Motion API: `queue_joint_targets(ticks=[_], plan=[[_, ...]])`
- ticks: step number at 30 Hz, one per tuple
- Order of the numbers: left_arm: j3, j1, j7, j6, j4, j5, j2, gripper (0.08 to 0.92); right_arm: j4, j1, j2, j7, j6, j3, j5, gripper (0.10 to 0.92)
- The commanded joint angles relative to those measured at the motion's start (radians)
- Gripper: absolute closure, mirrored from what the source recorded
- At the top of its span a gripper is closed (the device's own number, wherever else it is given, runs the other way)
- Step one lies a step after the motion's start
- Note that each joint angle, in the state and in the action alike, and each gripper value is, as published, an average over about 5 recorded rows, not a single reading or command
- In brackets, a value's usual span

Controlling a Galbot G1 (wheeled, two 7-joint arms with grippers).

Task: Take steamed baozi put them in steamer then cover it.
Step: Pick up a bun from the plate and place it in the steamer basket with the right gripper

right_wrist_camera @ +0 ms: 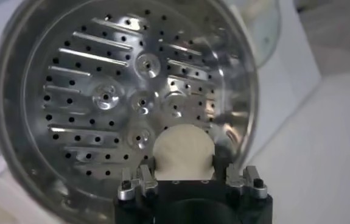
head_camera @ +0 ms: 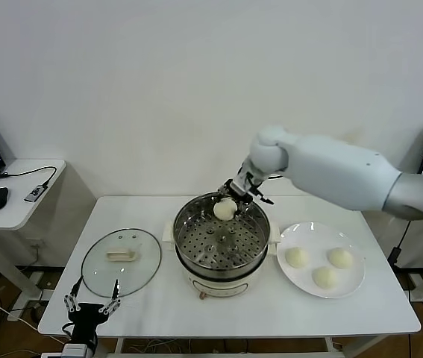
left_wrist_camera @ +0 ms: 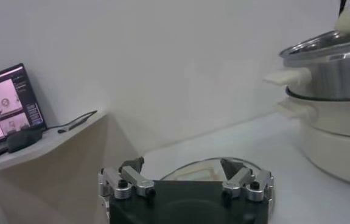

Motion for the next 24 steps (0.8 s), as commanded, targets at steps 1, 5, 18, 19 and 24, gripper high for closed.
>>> queue_joint_targets(ticks=[1, 5, 18, 19, 24], plan=[[-0.001, -0.001, 0.001, 0.001, 0.001, 0.002, 0.0, 0.177, -0.099, -0.049, 0.073, 0.057, 0.181, -0.009, -0.173, 0.431], [-0.001, -0.002, 0.0, 0.001, 0.001, 0.005, 0.0, 0.177, -0.138, -0.059, 0.094, 0.077, 0.226, -0.002, -0.201, 0.425], [0.001, -0.003, -0.004, -0.005, 0.005, 0.012, -0.002, 0.177, -0.204, -0.087, 0.132, 0.139, 0.301, 0.025, -0.294, 0.37], [0.001, -0.003, -0.004, -0.006, 0.004, 0.012, -0.002, 0.177, -0.202, -0.085, 0.129, 0.143, 0.302, 0.026, -0.292, 0.341], [0.001, -0.001, -0.005, -0.005, -0.003, 0.013, -0.004, 0.177, -0.131, -0.028, 0.083, 0.116, 0.249, 0.005, -0.165, 0.227]])
